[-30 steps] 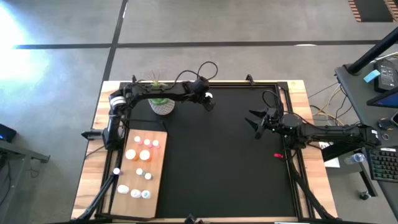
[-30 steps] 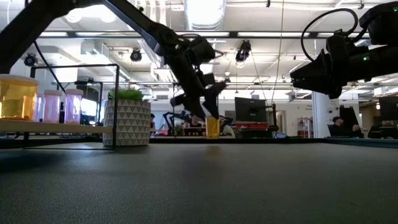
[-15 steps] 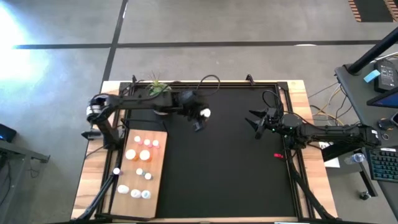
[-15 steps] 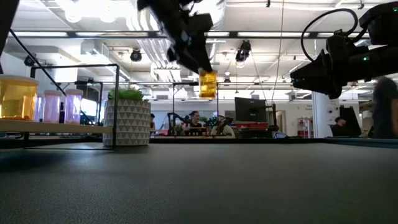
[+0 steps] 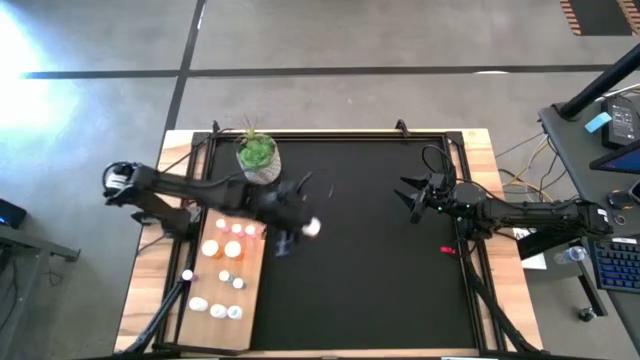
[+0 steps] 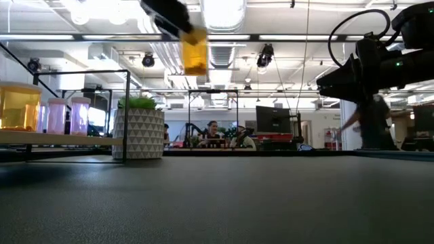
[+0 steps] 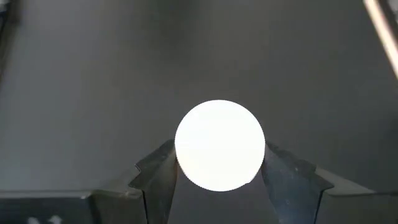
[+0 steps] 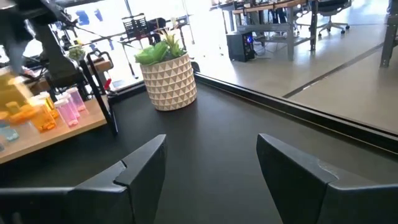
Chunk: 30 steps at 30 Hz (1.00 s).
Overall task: Pick and place medicine bottles onto shelf by color
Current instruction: Put the orange pill bottle on the shelf aligned with the other orange pill bottles
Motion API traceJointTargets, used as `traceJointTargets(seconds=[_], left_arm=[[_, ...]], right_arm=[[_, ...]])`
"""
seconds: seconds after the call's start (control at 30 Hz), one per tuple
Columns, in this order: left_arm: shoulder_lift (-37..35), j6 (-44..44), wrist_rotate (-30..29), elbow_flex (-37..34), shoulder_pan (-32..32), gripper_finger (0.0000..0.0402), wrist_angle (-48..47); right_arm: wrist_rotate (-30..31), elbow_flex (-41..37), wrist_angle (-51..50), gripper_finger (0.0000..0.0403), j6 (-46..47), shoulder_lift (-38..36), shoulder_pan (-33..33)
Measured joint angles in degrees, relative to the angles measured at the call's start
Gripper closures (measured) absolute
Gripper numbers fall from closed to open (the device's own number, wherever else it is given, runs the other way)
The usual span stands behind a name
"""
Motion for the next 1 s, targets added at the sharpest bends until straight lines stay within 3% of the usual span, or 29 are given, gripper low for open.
traceJointTargets(seconds=[0.3, 0.5, 0.83, 1.0], left_arm=[[-12.20, -13.90, -7.40, -13.82, -12.69, 0.0206, -1.49], [-19.26, -24.02, -9.52, -22.83, -17.02, 0.0206, -1.42], [-20.74, -35.97, -11.02, -30.15, -19.06, 0.0206, -1.45], [-20.81, -37.59, -12.65, -30.50, -20.14, 0.0206, -2.03]], right_arm=[[0.00, 0.00, 0.01, 0.0165, 0.00, 0.00, 0.00], [0.00, 0.00, 0.01, 0.0165, 0.00, 0.00, 0.00], [0.00, 0.00, 0.01, 0.0165, 0.00, 0.01, 0.00], [0.00, 0.00, 0.01, 0.0165, 0.00, 0.01, -0.01]])
